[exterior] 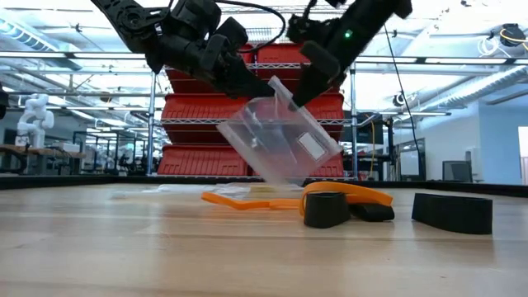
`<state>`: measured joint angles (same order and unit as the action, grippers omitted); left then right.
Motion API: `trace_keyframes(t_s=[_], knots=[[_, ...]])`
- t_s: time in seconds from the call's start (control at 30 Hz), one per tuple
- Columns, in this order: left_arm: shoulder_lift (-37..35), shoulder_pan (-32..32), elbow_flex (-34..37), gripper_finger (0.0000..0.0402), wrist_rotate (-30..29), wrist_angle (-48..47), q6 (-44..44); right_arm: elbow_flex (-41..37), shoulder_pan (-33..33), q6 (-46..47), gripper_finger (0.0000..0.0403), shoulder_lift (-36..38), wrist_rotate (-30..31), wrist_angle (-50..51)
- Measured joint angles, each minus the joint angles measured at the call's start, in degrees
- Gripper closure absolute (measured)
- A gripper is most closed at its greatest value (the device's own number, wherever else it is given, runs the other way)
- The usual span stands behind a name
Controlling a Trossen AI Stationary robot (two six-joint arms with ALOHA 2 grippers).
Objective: Sort rubber bands
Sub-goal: Put the black rubber band into the zip bag
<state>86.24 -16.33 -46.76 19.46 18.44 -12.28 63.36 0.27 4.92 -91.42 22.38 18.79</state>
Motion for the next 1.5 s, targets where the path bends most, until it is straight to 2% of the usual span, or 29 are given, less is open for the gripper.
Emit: trace_keyframes(t_s=[0.13,0.3,0.4,0.43,0.57,0.7,0.77,0.9,0.97,1.13,1.27,1.37,1.5], knots=[[0.0,0.5,0.0,0.0402,0.9,0.1,0.0,-8.4,-0.2,1.3,0.0403,1.0,0.4,-12.6],[0.0,1.6,0.0,0.0402,1.5,0.0,0.0,-16.3,-0.5,1.7,0.0403,0.5,1.6,-33.4],[0.0,2.0,0.0,0.0402,1.5,0.1,0.0,-18.2,-1.4,4.2,0.04,0.4,0.5,-39.6],[0.0,2.0,0.0,0.0402,1.5,0.1,0.0,-18.1,-1.7,4.6,0.0397,0.5,-1.5,-40.5],[0.0,1.9,0.0,0.0402,0.3,0.1,0.0,-18.1,-2.1,3.0,0.0397,0.5,-15.6,-40.6],[0.0,1.8,0.0,0.0402,-0.4,0.0,0.1,-18.1,-0.2,1.1,0.0401,0.5,-22.1,-40.5],[0.0,1.8,0.0,0.0402,-0.6,0.1,0.1,-18.1,0.5,2.0,0.0402,0.5,-20.4,-40.5],[0.0,1.9,0.0,0.0402,-0.7,0.5,1.4,-18.1,0.1,7.7,0.0391,0.5,-8.9,-39.4],[0.0,2.2,0.0,0.0402,-0.7,0.5,1.5,-18.1,-0.6,8.8,0.0375,0.5,-7.4,-40.4],[0.0,2.6,0.0,0.0402,-0.5,1.3,1.5,-18.1,-2.6,9.4,0.0323,0.5,-10.0,-42.5],[0.0,2.6,0.0,0.0402,-0.3,2.1,1.6,-18.1,-3.8,8.8,0.0299,0.5,-15.7,-42.6],[0.0,2.6,-0.2,0.0402,-0.2,2.2,1.7,-18.1,-3.7,6.6,0.0315,0.5,-17.9,-40.5],[0.0,2.5,-0.2,0.0402,-0.2,2.1,2.4,-18.1,-2.8,5.1,0.0385,1.5,-17.8,-35.7]])
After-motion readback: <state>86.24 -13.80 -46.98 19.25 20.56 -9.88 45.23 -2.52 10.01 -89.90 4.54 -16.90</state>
